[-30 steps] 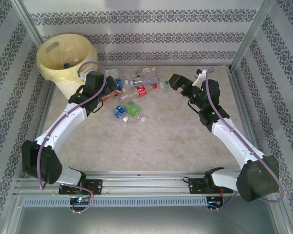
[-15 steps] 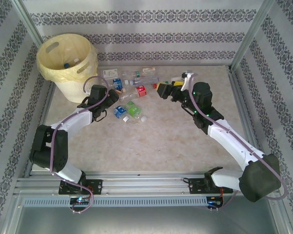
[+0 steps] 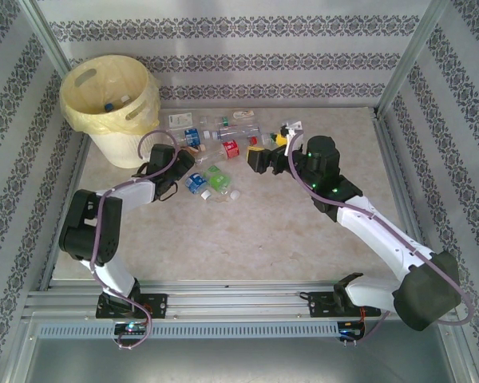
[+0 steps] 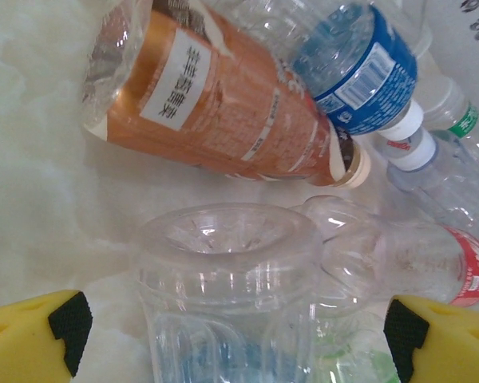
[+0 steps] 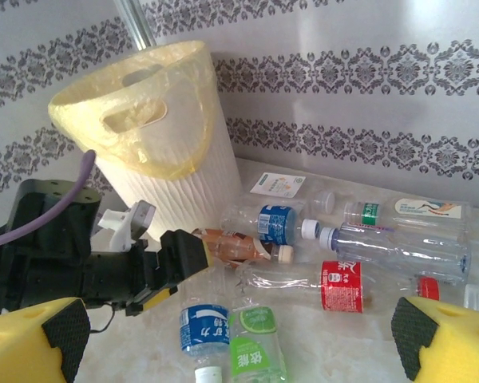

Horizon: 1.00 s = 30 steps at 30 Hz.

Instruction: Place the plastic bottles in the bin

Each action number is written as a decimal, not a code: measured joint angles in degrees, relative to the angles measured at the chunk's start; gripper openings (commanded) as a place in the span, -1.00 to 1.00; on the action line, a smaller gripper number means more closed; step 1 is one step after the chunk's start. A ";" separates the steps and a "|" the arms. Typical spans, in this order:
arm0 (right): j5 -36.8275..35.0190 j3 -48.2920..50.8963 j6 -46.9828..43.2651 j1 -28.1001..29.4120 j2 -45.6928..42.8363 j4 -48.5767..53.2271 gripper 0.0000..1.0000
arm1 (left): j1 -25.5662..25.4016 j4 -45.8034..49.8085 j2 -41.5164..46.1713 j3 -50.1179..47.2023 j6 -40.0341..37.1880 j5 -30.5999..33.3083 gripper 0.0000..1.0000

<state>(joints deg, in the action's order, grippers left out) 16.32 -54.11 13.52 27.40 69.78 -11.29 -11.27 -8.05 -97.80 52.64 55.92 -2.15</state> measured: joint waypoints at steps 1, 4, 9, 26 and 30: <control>0.04 -0.13 -0.33 0.15 0.00 0.24 0.96 | 0.02 -0.87 -0.61 -0.17 0.33 -0.50 0.87; -0.02 -0.28 -0.94 0.57 -0.09 0.52 0.96 | 0.04 -3.37 -2.60 -0.31 1.44 -1.40 0.81; -0.07 -0.28 -1.77 0.87 -0.74 1.29 0.96 | 0.04 -6.49 -5.42 -0.31 2.27 -2.40 0.59; 2.45 -1.38 -7.85 3.54 -0.24 2.93 0.96 | 0.04 -9.11 0.44 -2.23 -1.01 -2.54 0.11; 3.13 -2.21 -9.49 4.37 1.03 2.99 0.96 | 0.04 -6.34 7.87 -2.27 -4.68 -2.56 0.10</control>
<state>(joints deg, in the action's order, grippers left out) 19.44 -56.31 4.03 31.77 70.81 -8.29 -11.22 -14.39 -89.93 50.37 51.24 -4.71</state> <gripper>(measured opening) 0.980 0.553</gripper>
